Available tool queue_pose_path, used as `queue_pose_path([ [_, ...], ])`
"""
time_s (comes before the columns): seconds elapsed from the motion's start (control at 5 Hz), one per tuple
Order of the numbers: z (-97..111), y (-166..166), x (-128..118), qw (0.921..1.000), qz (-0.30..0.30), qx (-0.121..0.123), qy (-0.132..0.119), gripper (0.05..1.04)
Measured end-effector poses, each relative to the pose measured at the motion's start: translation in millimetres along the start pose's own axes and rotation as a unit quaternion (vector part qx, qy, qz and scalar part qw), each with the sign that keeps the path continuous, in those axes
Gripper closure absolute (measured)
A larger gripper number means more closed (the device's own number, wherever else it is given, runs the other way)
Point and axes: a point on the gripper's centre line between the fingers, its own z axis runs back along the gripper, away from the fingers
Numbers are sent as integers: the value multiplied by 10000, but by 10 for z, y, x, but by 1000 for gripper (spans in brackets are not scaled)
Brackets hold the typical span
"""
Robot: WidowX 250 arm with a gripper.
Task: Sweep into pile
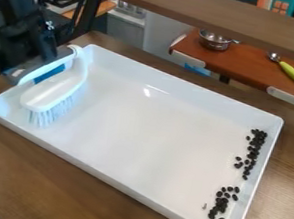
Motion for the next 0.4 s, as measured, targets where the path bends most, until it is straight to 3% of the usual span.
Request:
queue_pose_path([
  [0.2,216,79,22,9917,83,1194,-477,73],
  [0.4,540,-53,-68,9673,-74,2275,-1118,79],
])
